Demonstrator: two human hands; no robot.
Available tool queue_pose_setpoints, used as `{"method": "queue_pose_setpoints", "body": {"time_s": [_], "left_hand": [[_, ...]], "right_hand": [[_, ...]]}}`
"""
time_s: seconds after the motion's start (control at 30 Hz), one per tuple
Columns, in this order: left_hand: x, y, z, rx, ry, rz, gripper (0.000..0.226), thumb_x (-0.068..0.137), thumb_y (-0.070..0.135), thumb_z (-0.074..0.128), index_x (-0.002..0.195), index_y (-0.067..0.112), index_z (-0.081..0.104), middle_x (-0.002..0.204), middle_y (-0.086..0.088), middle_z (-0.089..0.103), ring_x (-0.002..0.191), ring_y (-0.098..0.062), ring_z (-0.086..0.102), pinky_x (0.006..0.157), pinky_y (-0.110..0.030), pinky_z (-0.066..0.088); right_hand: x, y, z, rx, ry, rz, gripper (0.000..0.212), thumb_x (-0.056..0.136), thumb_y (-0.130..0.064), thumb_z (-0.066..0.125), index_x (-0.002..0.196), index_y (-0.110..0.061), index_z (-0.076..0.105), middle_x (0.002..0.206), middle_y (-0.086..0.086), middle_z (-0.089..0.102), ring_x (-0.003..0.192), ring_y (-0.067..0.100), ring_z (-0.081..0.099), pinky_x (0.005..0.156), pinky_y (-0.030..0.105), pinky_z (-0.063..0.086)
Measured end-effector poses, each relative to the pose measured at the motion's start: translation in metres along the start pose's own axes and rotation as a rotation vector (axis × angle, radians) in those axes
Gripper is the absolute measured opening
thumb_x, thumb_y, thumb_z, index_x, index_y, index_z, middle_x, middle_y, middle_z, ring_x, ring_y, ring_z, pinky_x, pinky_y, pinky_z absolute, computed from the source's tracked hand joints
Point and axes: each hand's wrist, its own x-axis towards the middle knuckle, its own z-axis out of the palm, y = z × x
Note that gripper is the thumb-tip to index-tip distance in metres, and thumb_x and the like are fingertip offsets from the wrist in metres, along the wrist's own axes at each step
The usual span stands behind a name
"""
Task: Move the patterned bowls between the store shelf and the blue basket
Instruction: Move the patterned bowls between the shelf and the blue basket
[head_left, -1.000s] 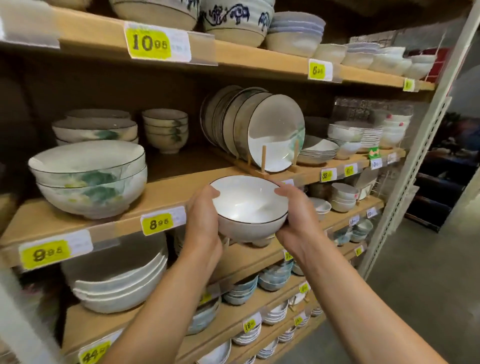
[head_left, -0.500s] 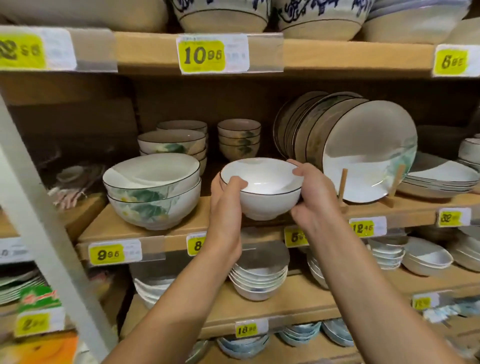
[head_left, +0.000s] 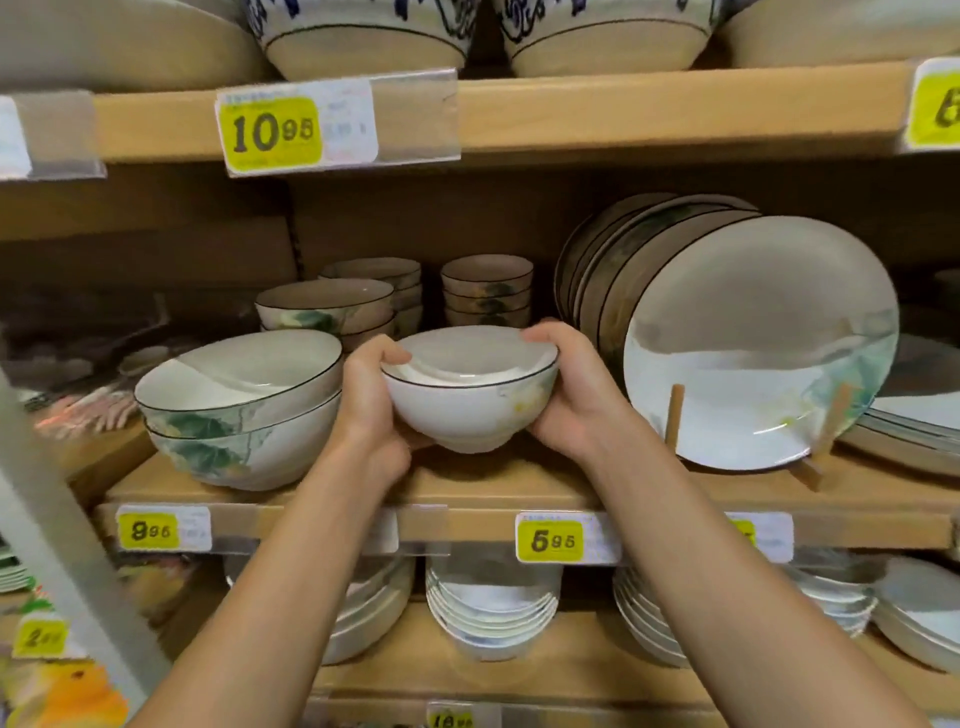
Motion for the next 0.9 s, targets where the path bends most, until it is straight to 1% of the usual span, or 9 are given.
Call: {"method": "queue_pose_setpoints", "body": {"time_s": [0.1, 0.23, 0.3, 0.37, 0.43, 0.57, 0.7, 0.83, 0.9], "left_hand": [[0.007, 0.000, 0.000, 0.010, -0.051, -0.048, 0.042, 0.076, 0.025, 0.045, 0.111, 0.012, 0.065, 0.097, -0.013, 0.072, 0.087, -0.033, 0.066, 0.067, -0.038, 0.055], [0.012, 0.002, 0.002, -0.010, -0.059, -0.040, 0.033, 0.085, 0.031, 0.043, 0.106, 0.016, 0.063, 0.099, -0.010, 0.071, 0.094, -0.031, 0.066, 0.086, -0.047, 0.052], [0.009, -0.003, 0.003, -0.055, -0.074, 0.034, 0.033, 0.088, 0.035, 0.044, 0.108, 0.019, 0.063, 0.103, -0.007, 0.073, 0.099, -0.026, 0.067, 0.084, -0.044, 0.055], [0.005, -0.014, 0.007, -0.069, -0.075, 0.134, 0.041, 0.085, 0.040, 0.053, 0.118, 0.017, 0.061, 0.110, -0.007, 0.072, 0.104, -0.023, 0.067, 0.086, -0.043, 0.055], [0.004, -0.021, 0.011, -0.001, -0.038, 0.188, 0.043, 0.079, 0.037, 0.060, 0.117, 0.017, 0.056, 0.110, -0.008, 0.070, 0.100, -0.021, 0.067, 0.086, -0.041, 0.055], [0.019, -0.016, 0.016, -0.018, 0.074, 0.106, 0.037, 0.088, 0.032, 0.048, 0.119, 0.015, 0.056, 0.108, -0.012, 0.070, 0.095, -0.025, 0.069, 0.083, -0.041, 0.055], [0.034, -0.012, 0.018, -0.060, 0.125, 0.127, 0.039, 0.091, 0.027, 0.040, 0.122, 0.014, 0.059, 0.106, -0.010, 0.072, 0.091, -0.023, 0.069, 0.074, -0.033, 0.056], [0.042, -0.012, 0.020, -0.128, 0.136, 0.109, 0.037, 0.091, 0.026, 0.044, 0.123, 0.014, 0.057, 0.108, -0.012, 0.069, 0.092, -0.026, 0.068, 0.072, -0.033, 0.055], [0.046, -0.012, 0.023, -0.132, 0.144, 0.101, 0.037, 0.093, 0.030, 0.045, 0.126, 0.015, 0.054, 0.112, -0.013, 0.068, 0.096, -0.028, 0.067, 0.075, -0.035, 0.057]], "right_hand": [[0.007, -0.001, -0.003, 0.048, -0.026, 0.003, 0.017, 0.084, -0.010, 0.047, 0.089, -0.009, 0.063, 0.100, 0.019, 0.068, 0.101, 0.036, 0.063, 0.096, 0.051, 0.049], [0.012, 0.000, 0.000, 0.084, 0.031, -0.015, 0.038, 0.083, -0.011, 0.049, 0.118, -0.004, 0.060, 0.116, 0.023, 0.065, 0.108, 0.037, 0.061, 0.097, 0.052, 0.048], [0.015, -0.001, 0.006, 0.100, 0.112, -0.040, 0.036, 0.083, -0.010, 0.049, 0.117, -0.005, 0.061, 0.114, 0.022, 0.066, 0.106, 0.036, 0.063, 0.096, 0.051, 0.049], [0.018, -0.001, 0.013, 0.089, 0.209, -0.085, 0.024, 0.084, -0.010, 0.050, 0.103, -0.011, 0.064, 0.102, 0.016, 0.069, 0.097, 0.032, 0.065, 0.090, 0.048, 0.054], [0.018, 0.003, 0.018, 0.032, 0.297, -0.131, 0.018, 0.086, -0.013, 0.050, 0.098, -0.017, 0.063, 0.097, 0.011, 0.069, 0.092, 0.027, 0.066, 0.083, 0.043, 0.057], [0.022, 0.017, 0.022, -0.171, 0.359, -0.198, 0.033, 0.090, -0.030, 0.050, 0.121, -0.017, 0.055, 0.104, 0.007, 0.067, 0.093, 0.020, 0.066, 0.070, 0.032, 0.056], [0.021, 0.021, 0.020, -0.208, 0.307, -0.243, 0.039, 0.092, -0.035, 0.051, 0.124, -0.015, 0.053, 0.107, 0.007, 0.068, 0.097, 0.019, 0.066, 0.077, 0.033, 0.055], [0.018, 0.034, 0.023, -0.315, 0.358, -0.316, 0.042, 0.082, -0.047, 0.055, 0.113, -0.026, 0.039, 0.111, 0.001, 0.058, 0.096, 0.012, 0.060, 0.065, 0.026, 0.047], [0.021, 0.037, 0.027, -0.356, 0.380, -0.309, 0.032, 0.083, -0.047, 0.054, 0.104, -0.026, 0.041, 0.107, 0.000, 0.057, 0.093, 0.010, 0.058, 0.065, 0.026, 0.046]]}}
